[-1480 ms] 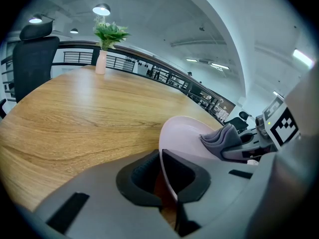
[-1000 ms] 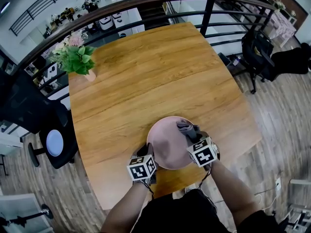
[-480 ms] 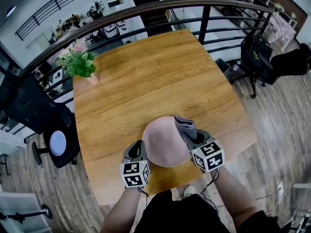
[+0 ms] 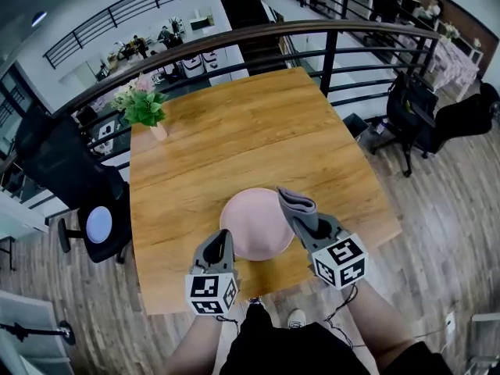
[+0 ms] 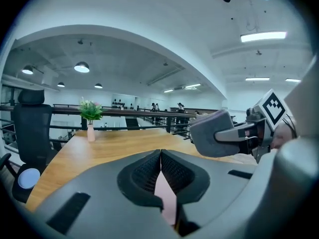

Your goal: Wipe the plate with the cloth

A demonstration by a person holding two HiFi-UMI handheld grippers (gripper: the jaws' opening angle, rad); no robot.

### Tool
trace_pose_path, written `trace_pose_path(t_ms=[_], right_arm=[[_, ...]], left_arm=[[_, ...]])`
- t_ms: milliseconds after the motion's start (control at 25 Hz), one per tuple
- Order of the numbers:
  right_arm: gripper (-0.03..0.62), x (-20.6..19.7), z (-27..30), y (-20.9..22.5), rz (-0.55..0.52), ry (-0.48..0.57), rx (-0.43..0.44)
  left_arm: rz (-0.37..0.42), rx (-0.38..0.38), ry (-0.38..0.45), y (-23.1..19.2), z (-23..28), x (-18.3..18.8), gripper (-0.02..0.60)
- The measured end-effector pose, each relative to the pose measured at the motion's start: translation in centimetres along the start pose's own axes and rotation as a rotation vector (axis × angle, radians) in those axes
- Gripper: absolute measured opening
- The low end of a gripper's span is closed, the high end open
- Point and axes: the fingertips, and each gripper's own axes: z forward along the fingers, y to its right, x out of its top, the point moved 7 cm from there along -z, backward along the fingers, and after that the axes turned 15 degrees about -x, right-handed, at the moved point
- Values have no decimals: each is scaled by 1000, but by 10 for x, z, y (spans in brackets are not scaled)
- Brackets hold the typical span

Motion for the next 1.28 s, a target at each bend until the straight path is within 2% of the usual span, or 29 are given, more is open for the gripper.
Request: trace_pose_path(t_ms=[200,400,640,800,1000,1280], right_arm=[[52,4,-44,3,-8,39,38],[52,-8,-78,-5,-2,46,89],[52,-26,-110,-34,1,33,153],[52,-34,-125,-62,9,30,180],[52,-42,-143,-108,12,42,168],[52,-63,-196,-164,43,43,64]], left_arm=[[8,4,24,46,-35,4,21],[7,39,18,85,-81,-7,21],[0,77,27,111,-135,-20,21],[0,84,44,114,-166,-23,21],[12,48,47,106,-202,-32,21],[19,-65,69,104,-256,-46,20]])
